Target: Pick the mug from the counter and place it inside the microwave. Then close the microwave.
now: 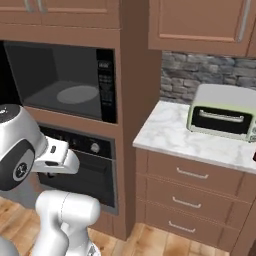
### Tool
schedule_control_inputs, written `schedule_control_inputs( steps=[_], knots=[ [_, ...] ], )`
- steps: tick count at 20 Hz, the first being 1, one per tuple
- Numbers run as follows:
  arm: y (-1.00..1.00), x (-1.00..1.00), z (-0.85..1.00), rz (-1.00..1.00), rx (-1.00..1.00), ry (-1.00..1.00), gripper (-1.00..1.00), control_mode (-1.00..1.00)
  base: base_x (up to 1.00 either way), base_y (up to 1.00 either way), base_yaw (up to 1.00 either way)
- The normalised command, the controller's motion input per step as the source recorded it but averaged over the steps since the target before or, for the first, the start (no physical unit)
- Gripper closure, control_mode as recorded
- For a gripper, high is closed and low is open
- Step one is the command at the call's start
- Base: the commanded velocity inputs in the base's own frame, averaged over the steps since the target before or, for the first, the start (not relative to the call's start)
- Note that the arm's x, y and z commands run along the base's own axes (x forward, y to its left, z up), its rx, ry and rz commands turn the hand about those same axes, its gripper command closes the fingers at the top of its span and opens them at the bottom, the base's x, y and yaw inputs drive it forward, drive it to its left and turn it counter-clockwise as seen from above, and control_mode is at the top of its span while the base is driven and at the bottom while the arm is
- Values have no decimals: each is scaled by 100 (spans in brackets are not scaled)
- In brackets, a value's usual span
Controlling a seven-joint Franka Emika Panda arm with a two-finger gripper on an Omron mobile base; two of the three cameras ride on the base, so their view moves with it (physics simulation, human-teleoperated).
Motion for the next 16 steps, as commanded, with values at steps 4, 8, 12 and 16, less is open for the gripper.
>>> schedule_control_inputs(
  steps=[4, 8, 12, 16],
  knots=[
    [0, 0, 0, 0, 0, 0, 100, 100, 22, 70, 3],
    [0, 0, 0, 0, 0, 0, 100, 100, 36, 59, -1],
    [0, 0, 0, 0, 0, 0, 100, 100, 46, 51, -10],
    [0, 0, 0, 0, 0, 0, 100, 100, 41, 33, -17]
  ],
)
